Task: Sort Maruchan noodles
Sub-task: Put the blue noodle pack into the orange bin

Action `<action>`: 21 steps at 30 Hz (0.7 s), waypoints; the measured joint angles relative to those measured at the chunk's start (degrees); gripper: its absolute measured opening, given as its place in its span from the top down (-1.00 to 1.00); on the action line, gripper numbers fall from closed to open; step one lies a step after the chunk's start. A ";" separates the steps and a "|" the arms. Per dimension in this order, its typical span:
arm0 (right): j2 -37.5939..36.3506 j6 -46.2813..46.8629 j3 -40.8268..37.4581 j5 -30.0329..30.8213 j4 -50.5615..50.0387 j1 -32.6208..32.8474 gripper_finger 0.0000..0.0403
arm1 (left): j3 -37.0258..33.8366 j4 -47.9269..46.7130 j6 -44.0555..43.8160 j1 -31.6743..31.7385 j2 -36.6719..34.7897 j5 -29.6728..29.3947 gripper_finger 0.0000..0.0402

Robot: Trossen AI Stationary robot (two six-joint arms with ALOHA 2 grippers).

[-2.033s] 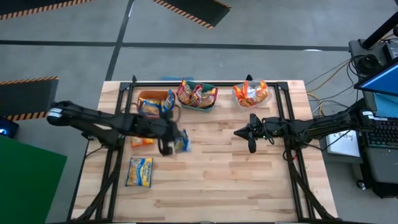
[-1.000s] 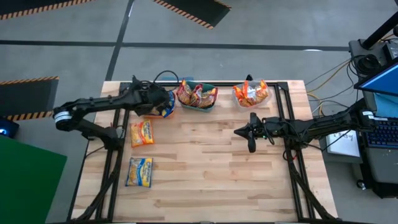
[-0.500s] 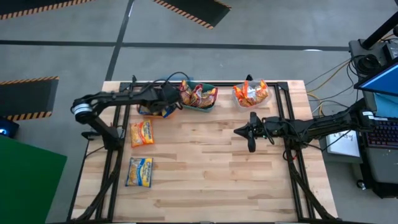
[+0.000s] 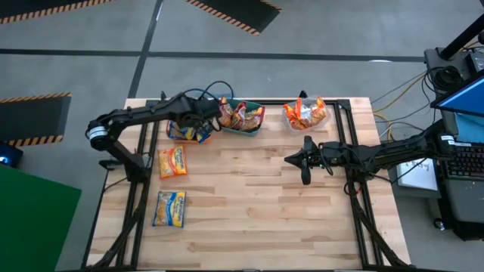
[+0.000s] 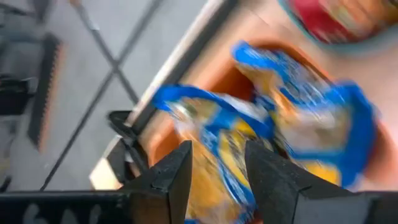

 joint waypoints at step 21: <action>-0.02 -0.76 0.07 -0.02 -1.33 0.00 0.96 | -5.88 3.57 7.33 14.71 -8.44 18.97 -0.03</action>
